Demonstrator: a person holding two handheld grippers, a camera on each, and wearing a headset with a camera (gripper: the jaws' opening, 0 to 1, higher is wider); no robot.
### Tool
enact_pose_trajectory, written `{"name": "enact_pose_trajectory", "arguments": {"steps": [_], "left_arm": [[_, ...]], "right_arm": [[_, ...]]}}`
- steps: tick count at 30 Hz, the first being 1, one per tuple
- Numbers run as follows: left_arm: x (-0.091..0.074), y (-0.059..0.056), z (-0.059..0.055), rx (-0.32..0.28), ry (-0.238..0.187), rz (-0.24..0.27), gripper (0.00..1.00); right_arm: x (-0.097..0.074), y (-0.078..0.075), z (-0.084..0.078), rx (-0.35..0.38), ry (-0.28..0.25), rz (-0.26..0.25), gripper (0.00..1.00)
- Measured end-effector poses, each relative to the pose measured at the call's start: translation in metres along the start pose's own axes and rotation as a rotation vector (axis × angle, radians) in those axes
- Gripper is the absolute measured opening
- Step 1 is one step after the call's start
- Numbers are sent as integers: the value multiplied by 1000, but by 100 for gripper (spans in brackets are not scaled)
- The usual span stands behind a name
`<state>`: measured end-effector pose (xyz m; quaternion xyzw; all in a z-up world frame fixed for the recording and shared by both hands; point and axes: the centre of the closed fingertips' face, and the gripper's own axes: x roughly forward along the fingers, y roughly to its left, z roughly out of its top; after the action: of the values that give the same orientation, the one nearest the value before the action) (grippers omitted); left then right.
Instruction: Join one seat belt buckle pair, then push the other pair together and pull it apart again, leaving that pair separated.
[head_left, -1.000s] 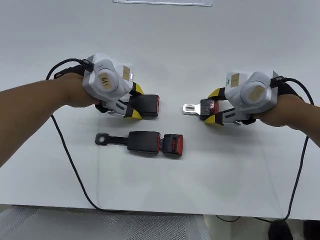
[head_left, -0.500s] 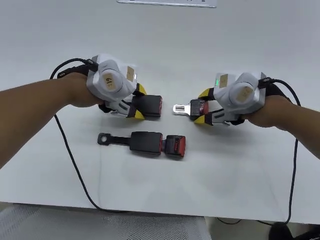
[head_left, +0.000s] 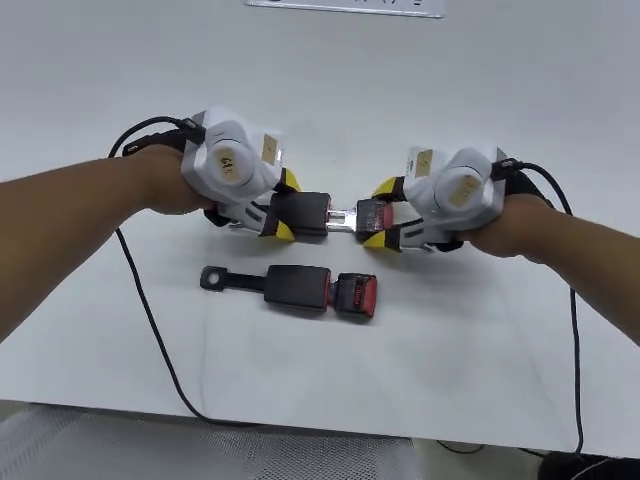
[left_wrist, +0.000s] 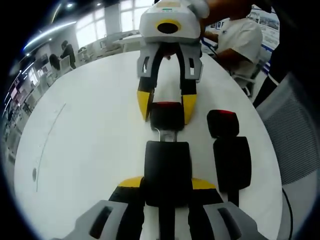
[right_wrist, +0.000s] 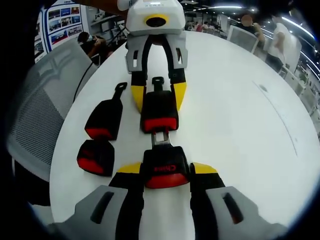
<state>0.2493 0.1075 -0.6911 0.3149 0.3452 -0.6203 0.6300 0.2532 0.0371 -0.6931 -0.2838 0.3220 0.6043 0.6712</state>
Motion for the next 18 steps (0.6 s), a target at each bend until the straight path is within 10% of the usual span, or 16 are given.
{"name": "enact_pose_trajectory", "arguments": {"steps": [18], "left_arm": [[2,1,1,16,15,-9,33]], "right_arm": [[6,3,8,18,-9,-10,34]]}}
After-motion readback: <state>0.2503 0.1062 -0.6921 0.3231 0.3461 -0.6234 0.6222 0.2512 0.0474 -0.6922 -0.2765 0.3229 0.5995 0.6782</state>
